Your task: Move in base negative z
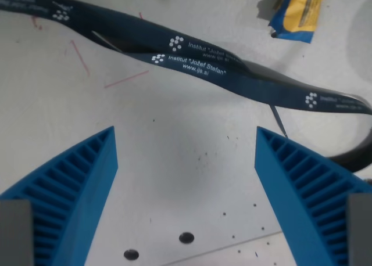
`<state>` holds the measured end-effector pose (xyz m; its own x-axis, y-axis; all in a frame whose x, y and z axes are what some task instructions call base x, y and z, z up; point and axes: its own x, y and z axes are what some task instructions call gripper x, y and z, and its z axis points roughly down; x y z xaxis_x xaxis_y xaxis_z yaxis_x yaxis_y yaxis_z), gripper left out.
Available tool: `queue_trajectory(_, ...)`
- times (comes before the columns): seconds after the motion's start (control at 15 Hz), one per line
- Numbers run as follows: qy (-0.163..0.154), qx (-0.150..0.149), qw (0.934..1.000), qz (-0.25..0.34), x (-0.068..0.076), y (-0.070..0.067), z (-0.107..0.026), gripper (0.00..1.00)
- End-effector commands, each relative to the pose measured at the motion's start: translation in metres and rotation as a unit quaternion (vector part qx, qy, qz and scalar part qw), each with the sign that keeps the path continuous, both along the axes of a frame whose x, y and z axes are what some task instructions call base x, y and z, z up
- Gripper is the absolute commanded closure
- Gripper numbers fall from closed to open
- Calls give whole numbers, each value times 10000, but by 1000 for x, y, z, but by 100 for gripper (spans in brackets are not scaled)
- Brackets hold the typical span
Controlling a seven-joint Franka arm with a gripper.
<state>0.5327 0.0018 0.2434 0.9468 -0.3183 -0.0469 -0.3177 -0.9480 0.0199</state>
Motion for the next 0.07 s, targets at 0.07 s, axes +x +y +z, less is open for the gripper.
queue_trajectory(0.07,-211,3,9998,-1,-2,0,-11,0)
